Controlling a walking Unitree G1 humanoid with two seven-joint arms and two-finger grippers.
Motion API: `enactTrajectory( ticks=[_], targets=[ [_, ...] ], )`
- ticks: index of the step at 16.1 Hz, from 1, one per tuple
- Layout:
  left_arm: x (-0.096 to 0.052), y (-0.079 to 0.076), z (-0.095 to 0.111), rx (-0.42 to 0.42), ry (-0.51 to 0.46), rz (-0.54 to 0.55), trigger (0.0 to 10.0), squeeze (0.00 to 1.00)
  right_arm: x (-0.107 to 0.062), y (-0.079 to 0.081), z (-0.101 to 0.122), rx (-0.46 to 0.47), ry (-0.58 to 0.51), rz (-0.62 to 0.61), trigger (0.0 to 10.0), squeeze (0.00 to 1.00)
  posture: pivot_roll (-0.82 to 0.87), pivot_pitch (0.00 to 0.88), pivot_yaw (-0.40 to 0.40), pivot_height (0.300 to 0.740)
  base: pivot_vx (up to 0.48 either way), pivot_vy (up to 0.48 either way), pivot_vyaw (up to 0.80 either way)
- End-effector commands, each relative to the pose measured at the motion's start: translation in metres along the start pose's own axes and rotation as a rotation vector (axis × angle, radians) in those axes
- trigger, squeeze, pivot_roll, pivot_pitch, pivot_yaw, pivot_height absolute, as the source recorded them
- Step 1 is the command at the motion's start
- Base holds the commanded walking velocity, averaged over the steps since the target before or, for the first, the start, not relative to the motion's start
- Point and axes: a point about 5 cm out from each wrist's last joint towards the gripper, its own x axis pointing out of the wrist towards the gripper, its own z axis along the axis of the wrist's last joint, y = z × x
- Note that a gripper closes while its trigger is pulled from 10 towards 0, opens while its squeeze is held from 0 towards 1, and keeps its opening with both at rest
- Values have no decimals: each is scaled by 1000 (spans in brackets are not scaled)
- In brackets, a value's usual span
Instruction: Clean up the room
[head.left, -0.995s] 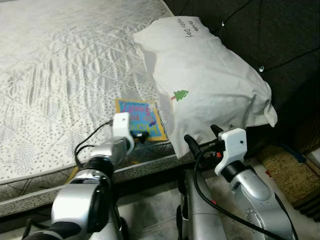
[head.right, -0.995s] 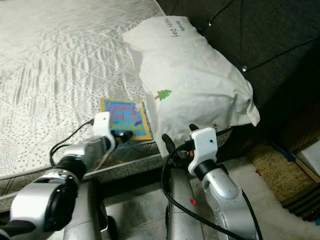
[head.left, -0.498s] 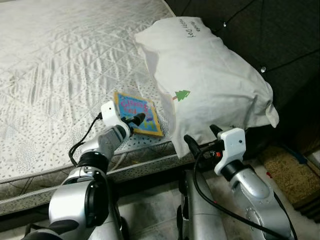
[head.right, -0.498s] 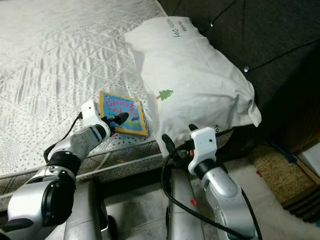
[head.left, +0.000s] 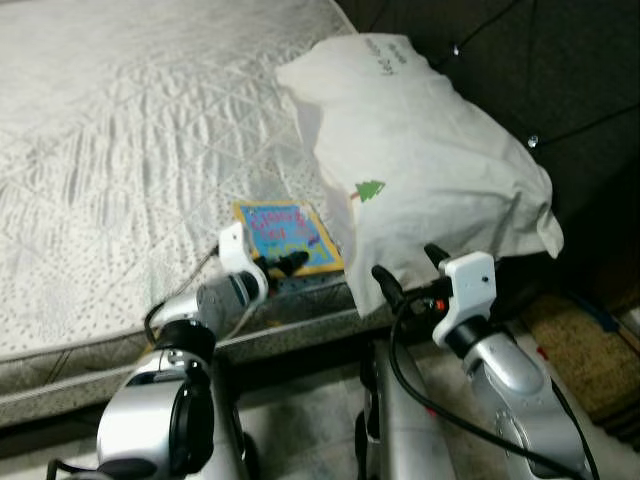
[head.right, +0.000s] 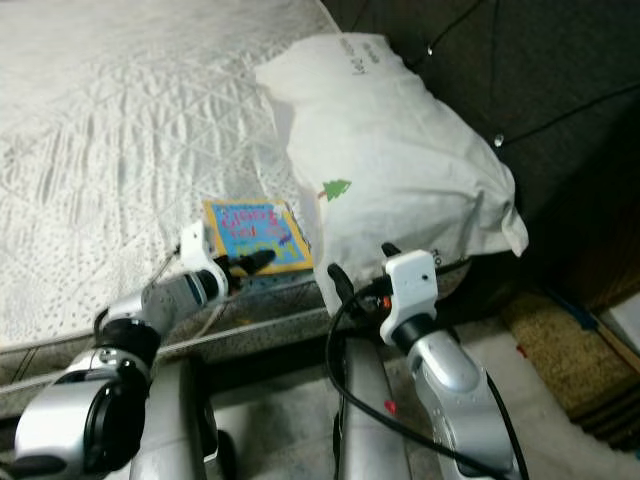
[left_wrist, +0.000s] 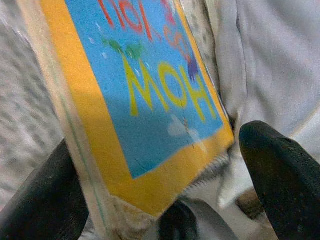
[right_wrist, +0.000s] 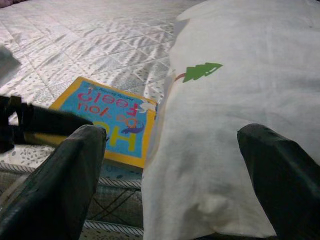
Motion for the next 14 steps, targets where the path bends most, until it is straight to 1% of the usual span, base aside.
enactTrajectory(
  ticks=[1,2,3,4,6,7,8,9,10,11,14],
  targets=[
    [-7,-3,18,31,-38,62,10000,518,-2,-2,-2,-1,8,0,10000,0,-154,81,23,546,0,0,0],
    [-11,0,20,29,-40,107,10000,149,-2,-2,-3,-1,9,0,10000,0,-148,81,23,546,0,0,0],
    [-14,3,17,108,-28,98,10000,0,-2,-2,-3,1,11,3,10000,0,-150,81,23,546,0,0,0],
    [-20,10,8,170,1,131,10000,0,-2,-1,-4,2,12,6,10000,0,-151,82,22,546,0,0,0],
    [-32,23,0,152,-40,226,10000,0,-2,-1,-4,3,13,9,10000,0,-145,85,19,546,0,0,0],
    [-38,27,-5,157,-47,294,10000,0,-2,-2,-4,2,15,9,10000,0,-139,85,17,546,0,0,0],
    [-43,32,-12,141,-48,342,10000,0,-2,-2,-5,3,16,10,10000,0,-133,84,15,546,0,0,0],
    [-44,34,-20,137,-34,348,10000,0,0,-2,-5,3,15,11,10000,0,-131,82,14,546,0,0,0],
    [-44,35,-25,157,-15,345,10000,0,2,-1,-4,2,11,13,10000,0,-132,80,13,546,0,0,0],
    [-43,39,-25,192,-19,357,10000,0,2,-1,-3,0,8,11,10000,0,-133,80,13,546,0,0,0],
    [-43,51,-17,235,-40,410,10000,0,-4,-4,-4,-4,12,-17,10000,0,-138,98,10,546,0,0,0]
  ],
)
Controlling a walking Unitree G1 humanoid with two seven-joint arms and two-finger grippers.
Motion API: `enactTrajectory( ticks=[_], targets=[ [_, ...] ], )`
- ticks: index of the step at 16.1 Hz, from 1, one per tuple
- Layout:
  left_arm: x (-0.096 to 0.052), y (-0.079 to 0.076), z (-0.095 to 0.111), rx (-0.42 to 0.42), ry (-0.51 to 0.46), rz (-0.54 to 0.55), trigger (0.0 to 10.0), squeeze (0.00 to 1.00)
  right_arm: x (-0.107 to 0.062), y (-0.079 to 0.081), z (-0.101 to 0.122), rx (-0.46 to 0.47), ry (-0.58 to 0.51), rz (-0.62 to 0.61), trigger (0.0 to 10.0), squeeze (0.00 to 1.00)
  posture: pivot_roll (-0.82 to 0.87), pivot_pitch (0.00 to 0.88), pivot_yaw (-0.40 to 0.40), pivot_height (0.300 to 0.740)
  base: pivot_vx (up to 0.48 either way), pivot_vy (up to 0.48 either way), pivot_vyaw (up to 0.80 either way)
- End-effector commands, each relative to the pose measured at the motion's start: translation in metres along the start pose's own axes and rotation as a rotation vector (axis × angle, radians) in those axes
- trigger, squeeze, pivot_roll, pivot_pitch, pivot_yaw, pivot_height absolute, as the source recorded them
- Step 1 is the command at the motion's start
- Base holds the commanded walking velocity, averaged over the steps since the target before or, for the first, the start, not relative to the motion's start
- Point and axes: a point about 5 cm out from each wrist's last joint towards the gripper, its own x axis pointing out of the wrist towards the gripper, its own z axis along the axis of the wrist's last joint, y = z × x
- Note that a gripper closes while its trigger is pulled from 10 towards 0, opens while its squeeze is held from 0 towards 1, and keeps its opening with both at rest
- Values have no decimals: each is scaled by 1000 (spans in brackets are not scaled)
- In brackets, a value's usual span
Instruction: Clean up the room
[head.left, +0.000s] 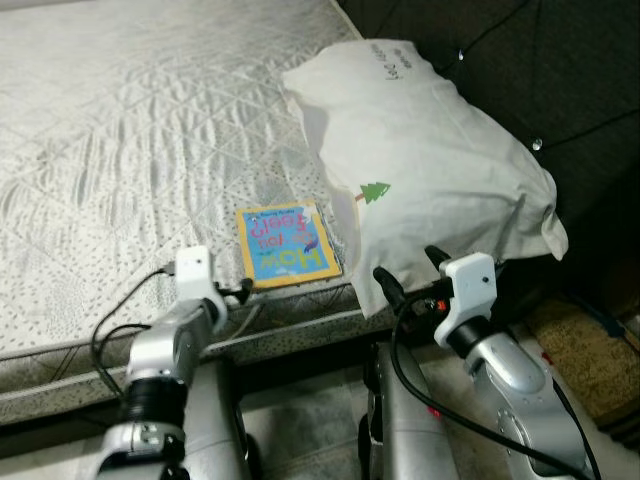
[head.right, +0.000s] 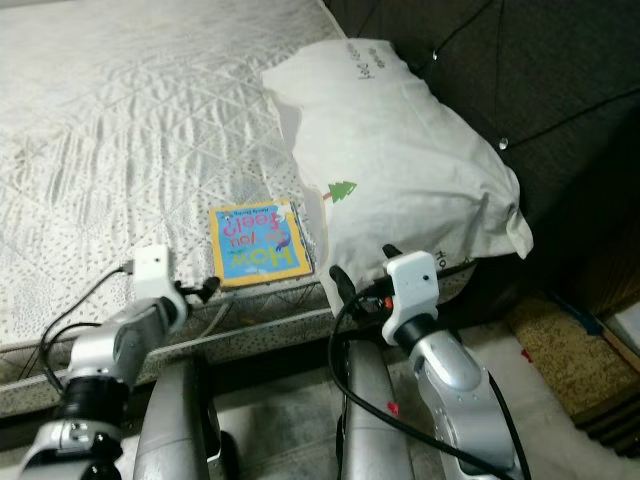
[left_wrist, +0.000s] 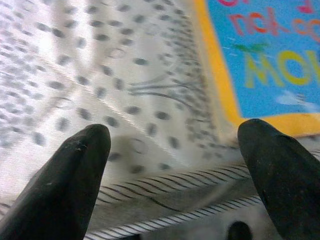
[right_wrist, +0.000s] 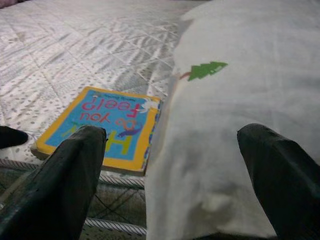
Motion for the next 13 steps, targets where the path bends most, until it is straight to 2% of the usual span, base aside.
enactTrajectory(
  ticks=[1,4,6,7,9,10,12,13],
  targets=[
    [6,5,9,36,-28,34,10000,0,-5,-1,2,13,-3,-26,10000,0,-153,114,8,546,0,0,0],
    [1,3,38,2,-204,40,10000,0,-6,3,8,53,-19,-26,10000,0,-147,118,6,546,0,0,0],
    [-2,5,36,15,-213,74,10000,0,-2,7,7,60,-20,-15,10000,0,-126,111,4,546,0,0,0],
    [-6,9,36,7,-267,100,10000,0,4,11,7,72,-25,-3,10000,0,-108,104,5,546,0,0,0],
    [-23,10,37,-23,-388,100,10000,0,12,15,9,104,-46,-5,10000,0,-82,81,10,546,0,0,0],
    [-36,12,38,3,-469,119,10000,0,16,15,9,133,-50,-19,10000,0,-66,61,15,546,0,0,0],
    [-57,16,36,60,-568,195,10000,0,24,14,6,164,-53,-53,10000,0,-47,23,23,546,0,0,0],
    [-72,10,39,69,-636,166,10000,0,28,13,5,185,-61,-67,10000,0,-31,3,25,546,0,0,0]
  ],
)
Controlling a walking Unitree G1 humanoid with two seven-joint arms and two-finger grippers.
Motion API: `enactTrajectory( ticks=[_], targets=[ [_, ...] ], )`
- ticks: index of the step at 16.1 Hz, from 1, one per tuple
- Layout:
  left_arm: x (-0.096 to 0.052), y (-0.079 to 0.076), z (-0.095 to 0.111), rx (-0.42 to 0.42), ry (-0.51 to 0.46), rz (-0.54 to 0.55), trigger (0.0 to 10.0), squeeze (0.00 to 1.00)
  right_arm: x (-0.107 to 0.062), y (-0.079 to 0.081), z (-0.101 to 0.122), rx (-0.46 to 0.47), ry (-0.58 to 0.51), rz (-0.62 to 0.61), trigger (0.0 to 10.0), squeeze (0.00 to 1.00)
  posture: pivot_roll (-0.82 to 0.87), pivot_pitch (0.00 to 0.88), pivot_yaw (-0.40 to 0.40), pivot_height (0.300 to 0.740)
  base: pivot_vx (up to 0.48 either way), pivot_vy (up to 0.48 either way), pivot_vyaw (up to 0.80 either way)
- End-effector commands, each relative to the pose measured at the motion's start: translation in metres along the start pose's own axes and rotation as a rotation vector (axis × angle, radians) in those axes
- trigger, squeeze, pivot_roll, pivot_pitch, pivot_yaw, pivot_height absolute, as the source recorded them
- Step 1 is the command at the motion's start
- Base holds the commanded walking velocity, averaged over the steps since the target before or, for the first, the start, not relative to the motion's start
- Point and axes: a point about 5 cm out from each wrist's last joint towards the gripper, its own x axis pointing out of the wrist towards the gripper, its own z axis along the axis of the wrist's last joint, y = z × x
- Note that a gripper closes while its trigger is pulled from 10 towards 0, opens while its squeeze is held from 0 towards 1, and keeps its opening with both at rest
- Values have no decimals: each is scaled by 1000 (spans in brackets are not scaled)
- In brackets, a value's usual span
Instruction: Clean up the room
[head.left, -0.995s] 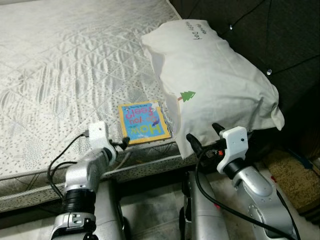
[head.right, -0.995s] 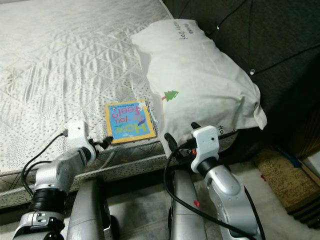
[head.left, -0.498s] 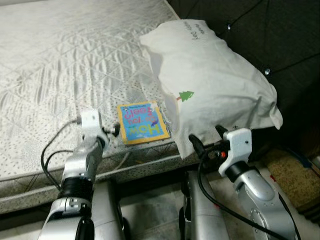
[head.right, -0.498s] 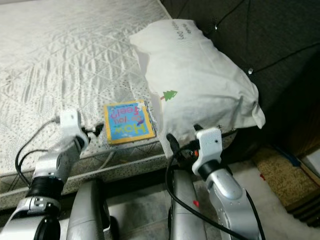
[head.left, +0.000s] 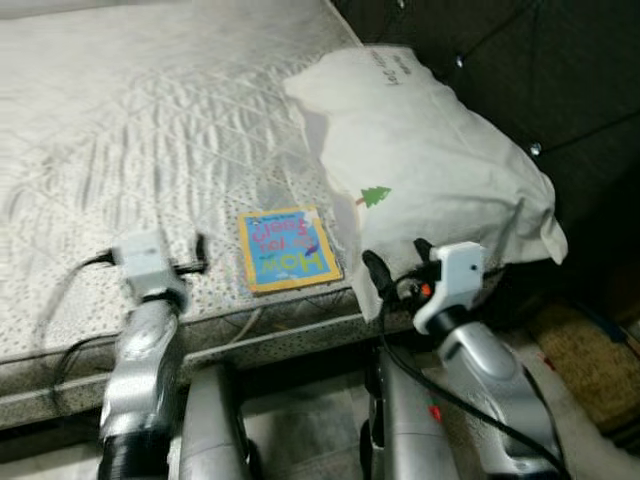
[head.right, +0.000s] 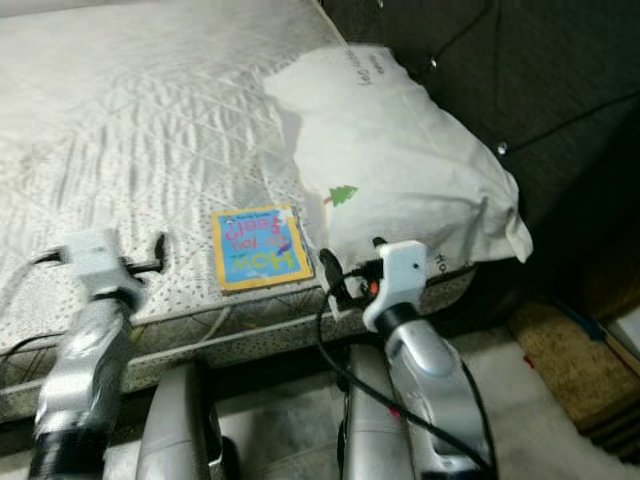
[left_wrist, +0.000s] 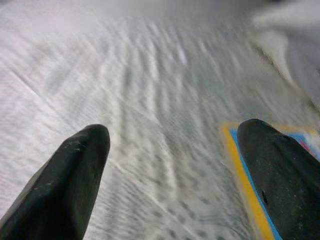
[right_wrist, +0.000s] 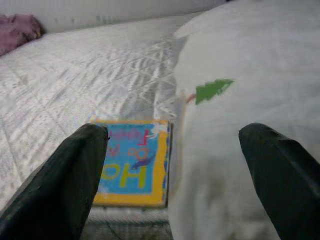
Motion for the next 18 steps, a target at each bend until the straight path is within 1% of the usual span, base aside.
enactTrajectory(
  ticks=[1,2,3,4,5,7,8,10,12,14,15,16,18],
  targets=[
    [-10,-8,15,-8,-82,-46,10000,0,4,-4,1,22,-21,-24,10000,0,-14,0,21,546,0,0,0],
    [-18,-7,11,57,-99,-48,10000,0,14,-3,2,32,-41,-31,10000,0,10,0,20,546,0,0,0],
    [-20,-5,6,72,-96,-32,10000,0,20,-3,4,25,-55,-34,10000,0,18,0,19,546,0,0,0],
    [-18,-5,6,71,-105,-29,10000,0,27,-4,6,15,-67,-42,10000,0,24,0,17,546,0,0,0],
    [-16,-9,11,84,-130,-40,10000,0,33,-8,10,18,-82,-63,10000,0,28,0,12,546,0,0,0],
    [-11,-13,16,76,-151,-43,10000,0,40,-13,13,13,-97,-90,10000,0,23,0,5,559,0,0,-206],
    [-9,-11,22,77,-180,-37,10000,0,43,-13,15,28,-106,-105,10000,0,28,0,8,572,0,0,-419],
    [-9,-8,20,76,-179,-19,10000,0,46,-10,14,49,-121,-107,10000,0,12,0,10,589,0,0,-409],
    [-9,-9,12,68,-145,-21,10000,0,46,-3,10,61,-121,-90,10000,0,10,0,23,610,0,0,-409],
    [-15,-6,5,63,-109,-20,10000,0,39,0,6,70,-119,-87,10000,0,-1,0,36,632,0,0,-400],
    [-16,-4,-3,45,-67,-22,10000,0,37,-3,-1,82,-96,-117,10000,0,-4,0,37,645,0,0,-400],
    [-16,-5,-5,39,-61,-33,10000,0,34,-4,-3,93,-93,-129,10000,0,-6,0,38,653,0,0,-400],
    [-12,-11,-1,37,-77,-65,10000,0,30,-6,-3,83,-96,-128,10000,0,-21,0,37,679,0,0,-403]
  ],
)
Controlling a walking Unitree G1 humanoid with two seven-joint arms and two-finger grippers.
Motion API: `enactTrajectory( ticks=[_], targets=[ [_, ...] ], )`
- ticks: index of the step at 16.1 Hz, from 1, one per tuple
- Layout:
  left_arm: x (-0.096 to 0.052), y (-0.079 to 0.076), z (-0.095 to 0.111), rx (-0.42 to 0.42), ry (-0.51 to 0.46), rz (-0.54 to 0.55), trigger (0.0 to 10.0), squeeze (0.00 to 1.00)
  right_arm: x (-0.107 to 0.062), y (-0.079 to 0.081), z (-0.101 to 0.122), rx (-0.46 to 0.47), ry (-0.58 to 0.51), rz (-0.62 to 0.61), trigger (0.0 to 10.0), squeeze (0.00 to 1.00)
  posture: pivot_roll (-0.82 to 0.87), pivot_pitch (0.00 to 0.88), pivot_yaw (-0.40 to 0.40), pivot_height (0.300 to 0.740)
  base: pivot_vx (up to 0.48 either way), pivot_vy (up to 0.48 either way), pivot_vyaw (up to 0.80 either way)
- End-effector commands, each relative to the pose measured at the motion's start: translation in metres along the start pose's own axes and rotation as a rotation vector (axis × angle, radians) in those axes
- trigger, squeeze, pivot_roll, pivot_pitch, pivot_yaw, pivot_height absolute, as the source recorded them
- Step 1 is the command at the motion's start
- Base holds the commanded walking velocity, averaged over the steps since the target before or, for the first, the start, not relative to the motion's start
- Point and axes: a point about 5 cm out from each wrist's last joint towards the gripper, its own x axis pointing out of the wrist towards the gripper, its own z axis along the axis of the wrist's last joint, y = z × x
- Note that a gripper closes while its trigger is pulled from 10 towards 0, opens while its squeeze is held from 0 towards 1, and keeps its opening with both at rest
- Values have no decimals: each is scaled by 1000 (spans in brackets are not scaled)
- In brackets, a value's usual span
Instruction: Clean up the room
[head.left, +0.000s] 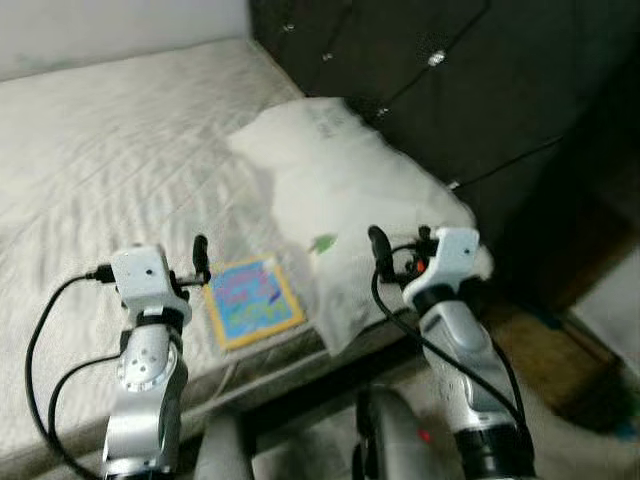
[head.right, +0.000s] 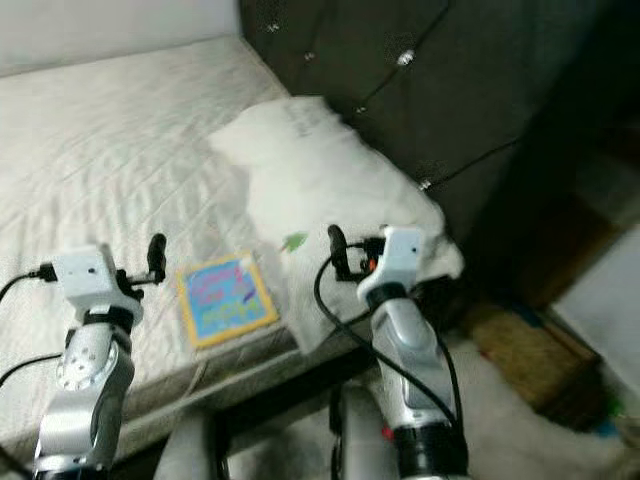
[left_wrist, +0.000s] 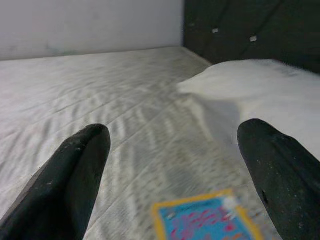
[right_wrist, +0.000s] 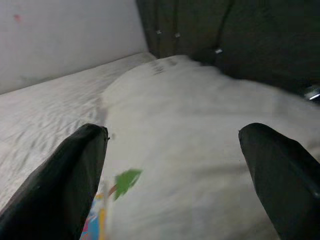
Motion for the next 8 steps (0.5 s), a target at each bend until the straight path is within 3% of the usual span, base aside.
enactTrajectory(
  ticks=[1,6,8],
  targets=[
    [3,-3,1,6,-7,-18,10000,0,0,1,8,-7,-31,5,10000,0,-27,0,35,687,0,0,-406],
    [7,-17,0,19,6,-62,10000,0,0,0,12,-32,-37,27,10000,0,-37,0,26,740,0,0,-80],
    [10,-16,-1,3,14,-58,10000,0,2,0,13,-34,-37,36,10000,0,-38,0,25,740,0,0,0]
  ],
)
